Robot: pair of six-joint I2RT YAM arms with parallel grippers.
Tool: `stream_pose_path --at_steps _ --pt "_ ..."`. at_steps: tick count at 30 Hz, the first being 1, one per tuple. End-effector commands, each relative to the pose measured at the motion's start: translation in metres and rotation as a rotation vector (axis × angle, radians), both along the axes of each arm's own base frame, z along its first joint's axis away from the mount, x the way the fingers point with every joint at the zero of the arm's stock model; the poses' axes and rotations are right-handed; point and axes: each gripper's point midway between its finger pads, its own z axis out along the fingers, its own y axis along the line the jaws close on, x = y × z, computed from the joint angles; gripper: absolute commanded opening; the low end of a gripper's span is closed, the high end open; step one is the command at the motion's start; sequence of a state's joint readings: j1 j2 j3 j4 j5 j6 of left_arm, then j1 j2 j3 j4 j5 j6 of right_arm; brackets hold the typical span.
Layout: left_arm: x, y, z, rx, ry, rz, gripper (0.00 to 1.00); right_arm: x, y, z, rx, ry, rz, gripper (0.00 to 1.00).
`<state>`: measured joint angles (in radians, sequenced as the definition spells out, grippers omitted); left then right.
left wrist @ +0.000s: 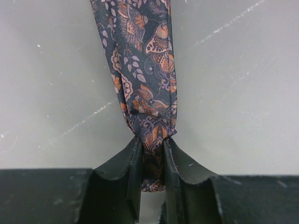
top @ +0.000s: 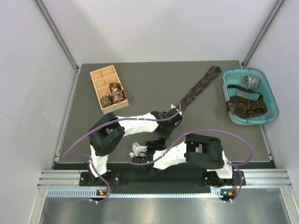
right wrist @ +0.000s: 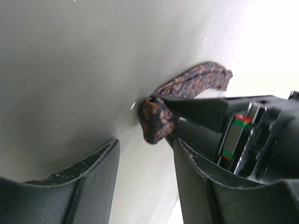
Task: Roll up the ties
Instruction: Roll the tie
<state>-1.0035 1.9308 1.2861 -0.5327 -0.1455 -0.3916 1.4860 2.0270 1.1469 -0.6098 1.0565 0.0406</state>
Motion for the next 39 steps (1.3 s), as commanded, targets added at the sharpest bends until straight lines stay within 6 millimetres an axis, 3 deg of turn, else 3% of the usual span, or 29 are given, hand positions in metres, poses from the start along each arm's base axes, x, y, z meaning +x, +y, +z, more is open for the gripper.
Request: stream_pose_path --at_steps 1,7,17,21,28,35,39 --pt "-0.058 0.072 -0.055 0.310 0.261 -0.006 0.25 0.007 0.009 -0.012 -0.017 0.037 0.015 0.51" --pt "-0.059 0.072 -0.053 0.319 0.272 -0.014 0.25 0.016 0.014 -0.015 -0.037 0.039 0.014 0.48" --pt "-0.062 0.073 -0.052 0.321 0.295 -0.023 0.24 0.033 -0.002 -0.032 -0.092 0.068 -0.038 0.46" --pt "-0.061 0.072 -0.053 0.327 0.297 -0.029 0.24 0.034 -0.017 -0.037 -0.129 0.080 -0.075 0.32" --pt "-0.057 0.066 -0.048 0.307 0.283 -0.041 0.26 0.034 -0.015 -0.034 -0.117 0.066 -0.082 0.07" --pt "-0.044 0.057 -0.035 0.284 0.229 -0.044 0.38 0.033 -0.003 -0.030 -0.072 0.060 -0.064 0.00" --pt "-0.025 0.039 -0.010 0.189 0.169 -0.043 0.49 0.031 0.002 -0.025 -0.053 0.063 -0.052 0.00"
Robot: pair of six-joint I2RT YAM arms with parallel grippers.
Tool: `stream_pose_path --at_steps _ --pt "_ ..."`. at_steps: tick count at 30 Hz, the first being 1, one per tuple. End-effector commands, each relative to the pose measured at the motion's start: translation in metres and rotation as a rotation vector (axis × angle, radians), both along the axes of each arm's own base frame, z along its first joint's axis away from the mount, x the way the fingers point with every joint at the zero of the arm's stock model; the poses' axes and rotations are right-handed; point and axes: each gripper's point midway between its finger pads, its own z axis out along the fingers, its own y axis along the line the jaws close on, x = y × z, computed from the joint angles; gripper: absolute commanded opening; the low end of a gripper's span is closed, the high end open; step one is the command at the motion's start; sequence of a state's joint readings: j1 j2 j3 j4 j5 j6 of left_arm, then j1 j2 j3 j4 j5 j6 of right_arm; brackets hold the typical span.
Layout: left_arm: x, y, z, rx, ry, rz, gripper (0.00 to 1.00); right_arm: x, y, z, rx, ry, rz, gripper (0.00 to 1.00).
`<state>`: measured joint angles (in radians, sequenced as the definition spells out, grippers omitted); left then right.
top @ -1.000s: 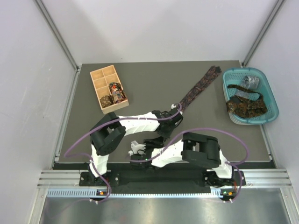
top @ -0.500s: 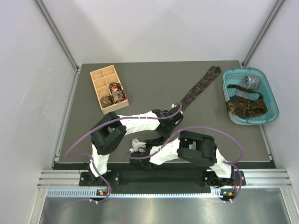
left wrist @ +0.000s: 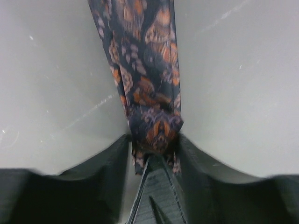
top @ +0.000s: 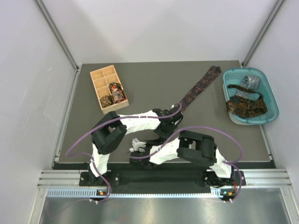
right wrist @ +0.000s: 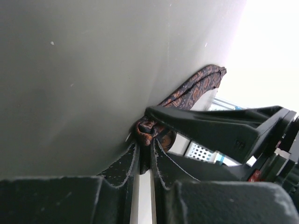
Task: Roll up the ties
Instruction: Roll the tie
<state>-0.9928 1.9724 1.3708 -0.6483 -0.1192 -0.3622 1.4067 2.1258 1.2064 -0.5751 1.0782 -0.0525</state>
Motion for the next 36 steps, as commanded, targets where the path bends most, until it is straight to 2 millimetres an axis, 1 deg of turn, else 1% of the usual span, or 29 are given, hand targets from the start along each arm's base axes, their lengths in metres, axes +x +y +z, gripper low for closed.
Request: stream_pose_path --at_steps 1,4,6,7,8,10,11,12,13,14,15,16,18,19,20,21,23,24,25,26,27,28,29,30,31,32,33,35,36 --pt "-0.019 0.028 -0.005 0.091 0.107 -0.019 0.54 0.002 0.004 -0.011 0.041 0.078 -0.019 0.00" --pt "-0.004 0.016 0.024 -0.003 0.047 -0.014 0.63 0.001 0.007 -0.008 0.054 0.080 -0.012 0.00" --pt "0.003 0.014 0.035 -0.042 0.024 0.000 0.67 0.000 0.009 -0.006 0.061 0.085 -0.005 0.00" --pt "0.009 0.017 0.040 -0.059 0.015 0.020 0.69 0.000 0.010 -0.006 0.073 0.082 -0.003 0.00" --pt "0.013 0.014 0.045 -0.092 0.003 0.033 0.72 -0.001 0.011 -0.003 0.077 0.083 0.005 0.00" --pt "0.023 0.024 0.059 -0.142 -0.028 0.080 0.75 -0.001 0.013 -0.002 0.090 0.086 0.013 0.00" --pt "0.030 0.024 0.074 -0.196 -0.065 0.103 0.79 -0.001 0.013 0.000 0.096 0.088 0.017 0.00" --pt "0.030 0.033 0.072 -0.199 -0.067 0.126 0.81 -0.002 0.015 0.000 0.096 0.099 0.030 0.00" --pt "0.038 0.043 0.076 -0.213 -0.079 0.166 0.82 -0.001 0.018 0.000 0.115 0.100 0.037 0.00" --pt "0.042 0.049 0.089 -0.251 -0.105 0.192 0.91 -0.001 0.018 0.003 0.112 0.101 0.049 0.00" --pt "0.043 0.057 0.088 -0.254 -0.098 0.213 0.96 -0.002 0.018 0.003 0.115 0.104 0.054 0.00" --pt "0.051 0.071 0.089 -0.258 -0.097 0.258 0.98 -0.002 0.019 0.003 0.118 0.108 0.057 0.00" --pt "0.055 0.085 0.095 -0.277 -0.102 0.307 0.98 -0.002 0.020 0.005 0.127 0.111 0.061 0.00" --pt "0.063 0.096 0.096 -0.285 -0.107 0.355 0.98 -0.002 0.020 0.006 0.132 0.113 0.063 0.00" --pt "0.066 0.102 0.102 -0.308 -0.118 0.378 0.99 -0.001 0.021 0.008 0.140 0.109 0.064 0.00" --pt "0.065 0.110 0.096 -0.313 -0.110 0.403 0.99 -0.001 0.022 0.008 0.144 0.117 0.068 0.00" --pt "0.076 0.121 0.103 -0.393 -0.104 0.464 0.99 -0.002 0.025 0.013 0.171 0.130 0.073 0.00" --pt "0.074 0.128 0.098 -0.404 -0.087 0.486 0.99 -0.003 0.027 0.013 0.186 0.143 0.082 0.00" --pt "0.081 0.138 0.100 -0.430 -0.088 0.523 0.99 -0.002 0.028 0.015 0.198 0.152 0.082 0.00" --pt "0.083 0.144 0.102 -0.447 -0.092 0.552 0.99 0.001 0.028 0.021 0.225 0.161 0.077 0.00" --pt "0.081 0.150 0.096 -0.446 -0.086 0.572 0.99 -0.001 0.031 0.021 0.251 0.195 0.084 0.00" --pt "0.083 0.156 0.097 -0.459 -0.095 0.599 0.99 0.000 0.032 0.023 0.272 0.207 0.084 0.00" --pt "0.085 0.158 0.103 -0.484 -0.122 0.604 0.99 0.003 0.033 0.030 0.309 0.222 0.078 0.00" --pt "0.081 0.162 0.097 -0.482 -0.117 0.616 0.99 0.001 0.036 0.029 0.336 0.262 0.084 0.00" --pt "0.080 0.166 0.096 -0.488 -0.123 0.630 0.99 0.001 0.037 0.031 0.358 0.281 0.084 0.00" --pt "0.081 0.165 0.101 -0.519 -0.143 0.635 0.99 0.003 0.039 0.037 0.396 0.293 0.077 0.00" --pt "0.076 0.166 0.095 -0.528 -0.126 0.636 0.99 0.001 0.042 0.037 0.421 0.328 0.082 0.00" --pt "0.073 0.167 0.097 -0.561 -0.126 0.643 0.99 0.002 0.044 0.044 0.480 0.362 0.077 0.00" --pt "0.070 0.166 0.094 -0.568 -0.115 0.642 0.99 -0.001 0.047 0.043 0.507 0.406 0.086 0.00"
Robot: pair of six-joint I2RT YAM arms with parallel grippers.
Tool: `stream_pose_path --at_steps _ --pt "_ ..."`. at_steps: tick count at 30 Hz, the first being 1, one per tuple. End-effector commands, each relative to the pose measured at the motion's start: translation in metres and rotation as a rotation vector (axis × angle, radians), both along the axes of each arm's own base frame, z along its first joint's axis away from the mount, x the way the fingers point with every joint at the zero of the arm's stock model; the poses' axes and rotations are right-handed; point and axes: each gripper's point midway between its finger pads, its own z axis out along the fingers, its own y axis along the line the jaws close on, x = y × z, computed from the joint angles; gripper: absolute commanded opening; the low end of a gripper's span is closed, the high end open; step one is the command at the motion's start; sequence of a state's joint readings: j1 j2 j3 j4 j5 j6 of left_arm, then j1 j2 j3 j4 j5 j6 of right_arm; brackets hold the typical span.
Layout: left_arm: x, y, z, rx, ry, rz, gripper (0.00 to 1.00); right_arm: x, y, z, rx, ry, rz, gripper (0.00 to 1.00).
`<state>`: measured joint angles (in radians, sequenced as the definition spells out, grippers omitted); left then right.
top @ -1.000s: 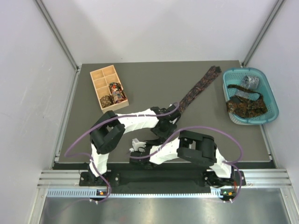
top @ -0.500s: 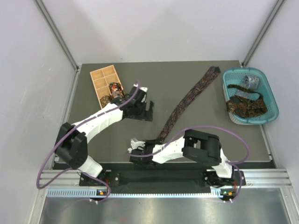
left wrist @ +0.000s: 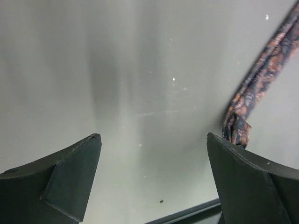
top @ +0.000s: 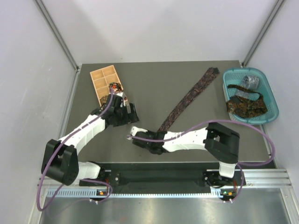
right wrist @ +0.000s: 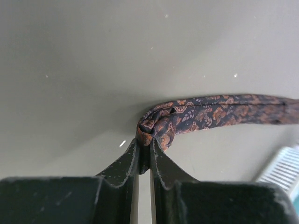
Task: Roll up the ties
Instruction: Roll the tie
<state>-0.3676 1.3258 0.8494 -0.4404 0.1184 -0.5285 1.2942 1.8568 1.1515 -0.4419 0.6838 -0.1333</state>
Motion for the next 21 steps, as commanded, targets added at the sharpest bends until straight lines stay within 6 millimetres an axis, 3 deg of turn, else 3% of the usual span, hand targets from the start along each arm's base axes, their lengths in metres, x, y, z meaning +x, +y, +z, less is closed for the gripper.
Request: stream_pose_path --at_steps 1,9,21 --pt "0.008 -0.010 0.019 -0.114 -0.081 0.007 0.99 -0.002 0.020 0.022 0.191 0.119 0.032 0.00" --pt "0.007 -0.001 0.009 -0.122 -0.082 0.035 0.99 -0.005 0.026 0.028 0.369 0.369 0.052 0.00" --pt "-0.001 -0.004 0.000 -0.136 -0.108 -0.019 0.98 0.001 0.030 0.047 0.652 0.726 0.066 0.01"
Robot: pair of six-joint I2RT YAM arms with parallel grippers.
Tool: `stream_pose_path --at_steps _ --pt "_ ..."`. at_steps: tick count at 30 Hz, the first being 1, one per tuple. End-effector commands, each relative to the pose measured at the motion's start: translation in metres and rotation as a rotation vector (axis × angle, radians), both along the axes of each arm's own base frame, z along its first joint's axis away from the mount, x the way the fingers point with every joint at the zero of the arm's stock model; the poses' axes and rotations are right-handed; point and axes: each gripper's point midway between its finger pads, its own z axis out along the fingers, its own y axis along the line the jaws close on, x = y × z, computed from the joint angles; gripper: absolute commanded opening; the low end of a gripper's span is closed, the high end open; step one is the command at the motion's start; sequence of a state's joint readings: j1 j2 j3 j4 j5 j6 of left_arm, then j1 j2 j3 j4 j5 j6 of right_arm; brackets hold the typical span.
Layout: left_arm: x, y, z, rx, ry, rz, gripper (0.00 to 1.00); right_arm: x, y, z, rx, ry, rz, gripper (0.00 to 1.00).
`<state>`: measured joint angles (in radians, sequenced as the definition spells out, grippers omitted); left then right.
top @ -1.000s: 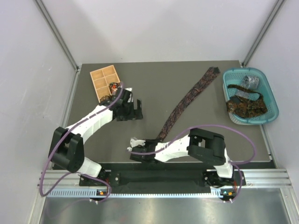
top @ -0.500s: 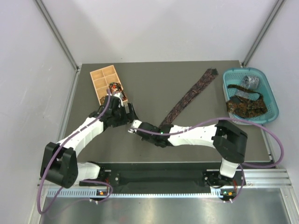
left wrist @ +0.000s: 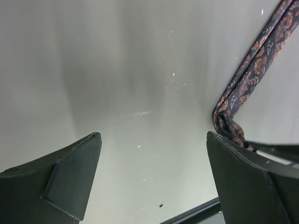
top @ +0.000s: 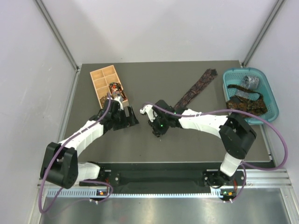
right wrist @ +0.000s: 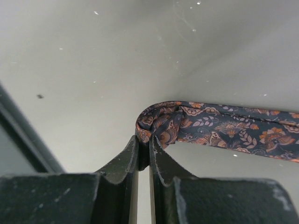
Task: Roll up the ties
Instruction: Roll the tie
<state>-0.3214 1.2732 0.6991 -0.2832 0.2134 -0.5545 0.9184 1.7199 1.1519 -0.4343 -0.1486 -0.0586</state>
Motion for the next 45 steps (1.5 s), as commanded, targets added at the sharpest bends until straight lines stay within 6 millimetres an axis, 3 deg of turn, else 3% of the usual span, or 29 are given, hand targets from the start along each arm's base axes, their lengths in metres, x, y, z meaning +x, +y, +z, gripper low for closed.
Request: stream_pose_path --at_steps 1,17,24,31,45 --pt "0.008 -0.005 0.016 -0.036 -0.092 -0.026 0.98 -0.009 0.022 0.035 0.207 0.106 0.057 0.01" --pt "-0.005 -0.032 0.015 0.100 -0.189 -0.129 0.96 0.015 0.006 0.021 0.325 0.351 0.022 0.00" --pt "-0.015 -0.053 0.019 0.175 -0.248 -0.209 0.95 0.026 -0.001 0.025 0.423 0.448 0.027 0.00" --pt "-0.019 -0.070 0.019 0.228 -0.275 -0.255 0.95 0.043 -0.016 0.006 0.430 0.513 -0.037 0.01" --pt "-0.023 -0.096 0.017 0.249 -0.291 -0.336 0.95 0.063 -0.024 -0.023 0.361 0.517 -0.139 0.01"
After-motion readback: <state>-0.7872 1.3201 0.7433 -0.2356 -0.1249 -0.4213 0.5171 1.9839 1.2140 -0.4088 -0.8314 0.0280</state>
